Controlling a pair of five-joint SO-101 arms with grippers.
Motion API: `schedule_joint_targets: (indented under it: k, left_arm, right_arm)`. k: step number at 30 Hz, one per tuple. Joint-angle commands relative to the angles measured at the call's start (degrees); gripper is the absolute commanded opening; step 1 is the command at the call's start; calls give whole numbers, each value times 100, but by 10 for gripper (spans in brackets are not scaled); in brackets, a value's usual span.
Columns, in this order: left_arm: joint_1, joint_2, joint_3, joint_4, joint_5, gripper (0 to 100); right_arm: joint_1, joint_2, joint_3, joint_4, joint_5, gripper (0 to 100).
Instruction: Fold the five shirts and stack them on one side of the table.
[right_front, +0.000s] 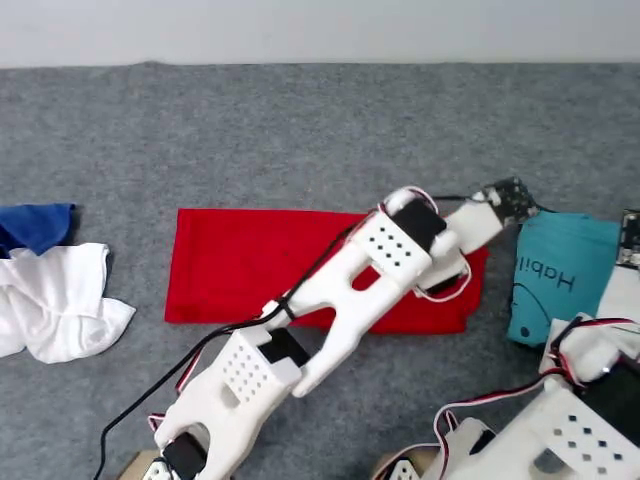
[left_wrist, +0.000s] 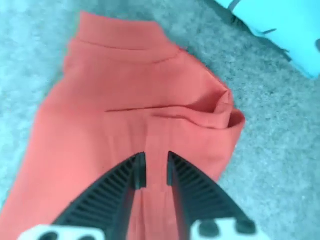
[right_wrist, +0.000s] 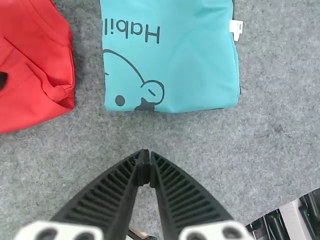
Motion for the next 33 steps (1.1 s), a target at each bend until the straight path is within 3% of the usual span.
schedule_joint_targets:
  k: [1,8,17,20,26,33]
  left_arm:
    - [-62,-141,-910,712,26,77]
    - [-1160,-659,-664,791,70,74]
    - [-3604,-2435,1912,774,70,86]
    - [-4475,-2796,2554,765,44,181]
    - [-5600,-2418,3143,756,-299,260]
    - [-6136,-1477,2888,352,-545,264]
  right_arm:
    - [22,-75,-44,198,-62,13]
    - [31,-75,-44,198,-53,12]
    - [13,-75,-44,198,-70,13]
    - [13,-75,-44,198,-70,14]
    - [4,-75,-44,198,-53,14]
    - [4,-75,-44,198,-70,14]
